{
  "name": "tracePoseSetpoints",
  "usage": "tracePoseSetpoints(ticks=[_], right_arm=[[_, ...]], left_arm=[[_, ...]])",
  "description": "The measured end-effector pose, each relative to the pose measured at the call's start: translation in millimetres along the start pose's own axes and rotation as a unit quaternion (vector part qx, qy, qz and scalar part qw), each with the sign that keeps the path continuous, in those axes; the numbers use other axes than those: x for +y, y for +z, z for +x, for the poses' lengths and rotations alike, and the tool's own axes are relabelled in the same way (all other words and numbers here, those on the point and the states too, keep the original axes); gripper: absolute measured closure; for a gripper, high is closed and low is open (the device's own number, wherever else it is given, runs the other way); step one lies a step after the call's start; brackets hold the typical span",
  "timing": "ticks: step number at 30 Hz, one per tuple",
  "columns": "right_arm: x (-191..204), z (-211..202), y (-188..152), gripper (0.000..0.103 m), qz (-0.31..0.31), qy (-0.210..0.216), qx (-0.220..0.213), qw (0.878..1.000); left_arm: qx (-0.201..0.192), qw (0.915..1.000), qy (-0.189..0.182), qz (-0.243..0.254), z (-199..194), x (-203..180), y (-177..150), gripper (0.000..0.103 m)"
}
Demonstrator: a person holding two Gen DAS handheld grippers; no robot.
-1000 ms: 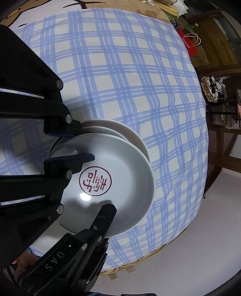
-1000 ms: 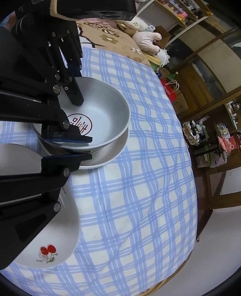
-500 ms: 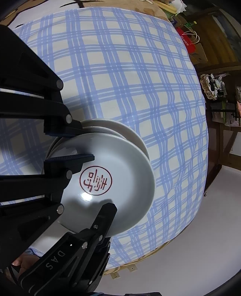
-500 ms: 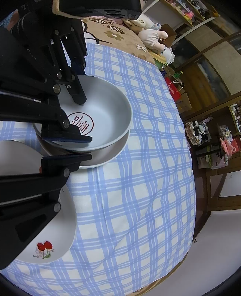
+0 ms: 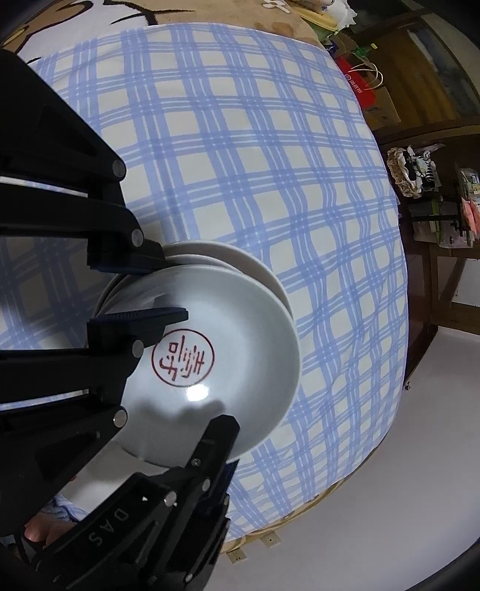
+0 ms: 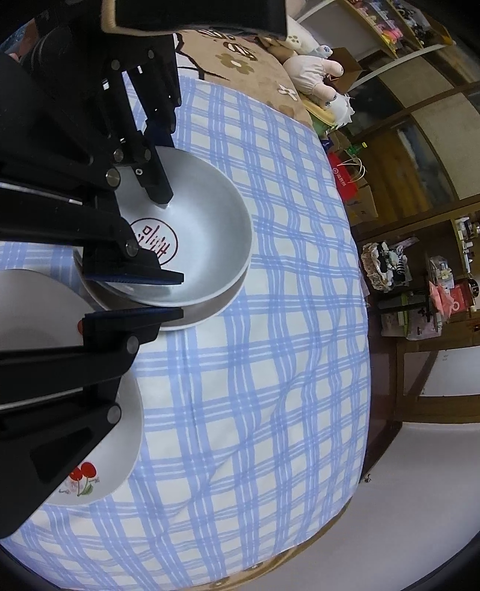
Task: Organize plates and bowls
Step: 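Lower the red-print bowl into the nested bowls and open both tools, then move both open tools to the rim of the stacked bowls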
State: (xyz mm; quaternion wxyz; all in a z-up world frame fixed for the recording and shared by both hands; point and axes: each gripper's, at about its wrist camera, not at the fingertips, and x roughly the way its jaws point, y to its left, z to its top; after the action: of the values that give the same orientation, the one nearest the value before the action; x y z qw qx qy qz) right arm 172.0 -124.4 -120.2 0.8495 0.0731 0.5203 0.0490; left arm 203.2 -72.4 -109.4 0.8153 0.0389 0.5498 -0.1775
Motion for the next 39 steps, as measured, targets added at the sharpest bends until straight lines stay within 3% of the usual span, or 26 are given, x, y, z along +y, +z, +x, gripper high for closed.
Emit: tracePoseSetpoints(ticks=[9,14,18,20,22,25,27,29,30,33,35,39], right_arm=[[-6,1,2,0.091,0.014,0.018,0.004,1.000],[-7,1,4,0.091,0.015,0.020,0.004,1.000],[-1,0,3,0.091,0.005,0.012,0.004,1.000],[-1,-2,4,0.091,0.007,0.013,0.002,1.000],[-2,-8,6,0.091,0.010,0.017,-0.004,1.000],[-6,-17,9,0.089,0.014,0.013,-0.010,1.000],[-11,-22,12,0.079,0.018,0.007,-0.013,1.000],[-16,-26,14,0.050,0.023,-0.001,-0.019,1.000],[-18,-28,14,0.046,0.027,-0.007,-0.025,0.999],[-26,-33,16,0.030,0.037,-0.016,-0.030,0.999],[-32,-34,17,0.013,0.045,-0.019,-0.034,0.998],[-40,-29,17,0.000,0.054,-0.028,-0.030,0.998]], left_arm=[[0.000,1.0000,0.001,0.009,-7,3,2,0.087],[-0.018,0.9984,0.049,0.024,-15,3,5,0.082],[-0.015,0.9996,0.023,0.006,-18,12,6,0.082],[-0.018,0.9992,0.036,0.009,-21,13,5,0.076],[-0.023,0.9989,0.040,0.008,-25,16,5,0.052],[-0.041,0.9975,0.058,0.002,-33,23,4,0.043],[-0.046,0.9966,0.069,-0.001,-37,29,5,0.033],[-0.050,0.9953,0.083,-0.011,-40,36,6,0.021],[-0.051,0.9944,0.092,-0.015,-40,40,7,0.019],[-0.040,0.9925,0.113,-0.021,-37,52,10,0.017],[-0.031,0.9920,0.118,-0.032,-34,61,11,0.016],[-0.008,0.9930,0.103,-0.057,-28,75,11,0.016]])
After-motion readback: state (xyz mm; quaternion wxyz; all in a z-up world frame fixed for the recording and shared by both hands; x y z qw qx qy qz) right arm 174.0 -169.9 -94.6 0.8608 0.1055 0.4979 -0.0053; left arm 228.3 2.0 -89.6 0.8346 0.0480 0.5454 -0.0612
